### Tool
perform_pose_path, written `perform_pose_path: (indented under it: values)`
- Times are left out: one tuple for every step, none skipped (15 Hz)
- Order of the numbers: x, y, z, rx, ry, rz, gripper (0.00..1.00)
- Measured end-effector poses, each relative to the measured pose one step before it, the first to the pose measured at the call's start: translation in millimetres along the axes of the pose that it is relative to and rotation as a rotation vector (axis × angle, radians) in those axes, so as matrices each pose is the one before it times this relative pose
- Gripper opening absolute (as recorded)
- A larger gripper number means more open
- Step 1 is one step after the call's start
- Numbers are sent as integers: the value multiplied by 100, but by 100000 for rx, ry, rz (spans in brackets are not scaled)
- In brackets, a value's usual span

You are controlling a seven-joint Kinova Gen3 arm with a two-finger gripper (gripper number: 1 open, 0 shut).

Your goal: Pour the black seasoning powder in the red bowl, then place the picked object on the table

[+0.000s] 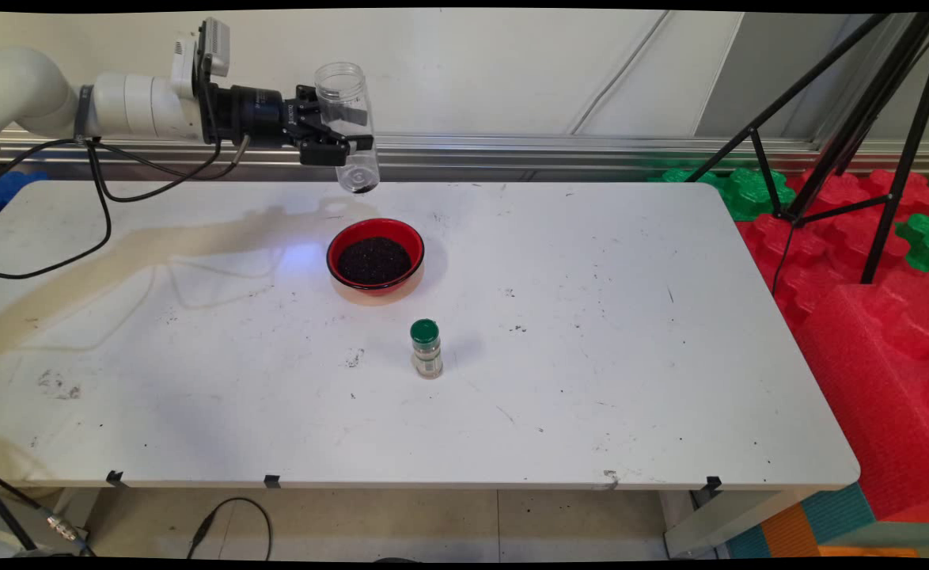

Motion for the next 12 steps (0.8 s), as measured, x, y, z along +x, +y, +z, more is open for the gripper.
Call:
perform_pose_path:
  values:
    - [84, 118, -27, -430, 173, -756, 0]
    - [109, 175, -31, -675, 211, -1066, 0]
    - [70, 121, 10, -545, 114, -687, 0]
    - [95, 207, -39, -747, 156, -946, 0]
    - [62, 162, -32, -522, 86, -581, 0]
    - [77, 237, -46, -814, 93, -776, 0]
    - [50, 158, -22, -568, 57, -477, 0]
    - [75, 257, -53, -829, 95, -630, 0]
    - [41, 187, -25, -581, 40, -395, 0]
    - [47, 294, -57, -874, 37, -540, 0]
    - [26, 218, -39, -609, -1, -335, 0]
    - [26, 329, -62, -919, -5, -475, 0]
